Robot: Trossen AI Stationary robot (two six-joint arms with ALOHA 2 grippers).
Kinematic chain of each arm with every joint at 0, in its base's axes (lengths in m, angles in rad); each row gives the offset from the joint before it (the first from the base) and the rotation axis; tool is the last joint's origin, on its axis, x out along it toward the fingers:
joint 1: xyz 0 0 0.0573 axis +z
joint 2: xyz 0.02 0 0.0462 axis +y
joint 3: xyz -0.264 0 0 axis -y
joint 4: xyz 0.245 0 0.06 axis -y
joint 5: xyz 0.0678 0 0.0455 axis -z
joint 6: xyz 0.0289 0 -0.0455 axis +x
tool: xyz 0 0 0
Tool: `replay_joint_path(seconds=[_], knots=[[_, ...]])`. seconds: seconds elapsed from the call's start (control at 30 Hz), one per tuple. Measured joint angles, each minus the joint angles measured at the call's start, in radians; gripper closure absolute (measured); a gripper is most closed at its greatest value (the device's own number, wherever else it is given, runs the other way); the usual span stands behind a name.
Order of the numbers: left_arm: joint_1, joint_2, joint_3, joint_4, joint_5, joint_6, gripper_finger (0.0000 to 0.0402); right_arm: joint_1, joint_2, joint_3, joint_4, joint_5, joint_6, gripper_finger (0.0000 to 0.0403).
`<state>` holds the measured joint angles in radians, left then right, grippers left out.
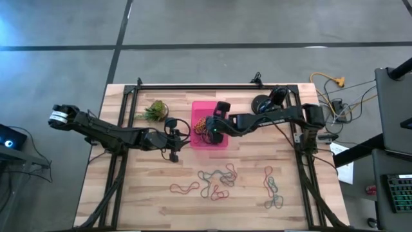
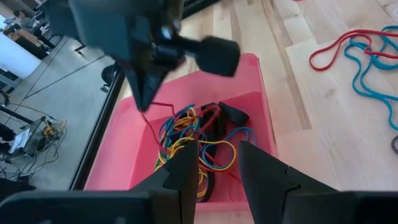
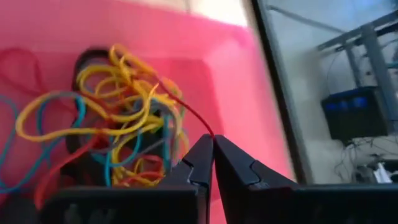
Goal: Pick and place rubber bands into bin
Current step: Put the red rubber bands into the pink bin
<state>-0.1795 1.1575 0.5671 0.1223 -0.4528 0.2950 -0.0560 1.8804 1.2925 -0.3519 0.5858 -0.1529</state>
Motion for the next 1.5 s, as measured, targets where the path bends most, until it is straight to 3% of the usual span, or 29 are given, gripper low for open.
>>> replay_joint_path(seconds=[0.17,0.5,0.63,0.73,0.93,1.07,1.23,1.5], knots=[[0.000,0.000,0.000,0.000,0.000,0.000,0.0304,-0.005,0.043,0.007,0.018,-0.083,-0.004,0.0364],[0.001,0.000,-0.003,-0.002,0.000,0.000,0.0304,-0.007,0.014,0.007,-0.009,-0.102,-0.004,0.0284],[0.001,0.000,-0.003,-0.003,0.000,0.000,0.0304,-0.008,-0.009,0.007,-0.034,-0.188,-0.003,0.0272],[0.001,0.000,-0.003,-0.003,0.000,0.000,0.0304,-0.008,-0.020,0.007,-0.050,-0.248,-0.004,0.0269],[0.000,0.000,-0.005,-0.003,0.001,-0.001,0.0304,-0.008,-0.029,0.009,-0.088,-0.248,0.015,0.0273],[0.000,0.000,-0.016,-0.011,0.068,-0.009,0.0304,0.016,-0.059,0.009,-0.184,-0.251,0.037,0.0280],[-0.004,0.000,-0.017,-0.012,0.182,-0.054,0.0304,0.088,-0.124,0.009,-0.329,-0.255,0.106,0.0289],[-0.083,0.033,-0.017,-0.004,0.194,-0.112,0.0304,0.284,-0.237,0.009,-0.377,-0.254,0.156,0.0304]])
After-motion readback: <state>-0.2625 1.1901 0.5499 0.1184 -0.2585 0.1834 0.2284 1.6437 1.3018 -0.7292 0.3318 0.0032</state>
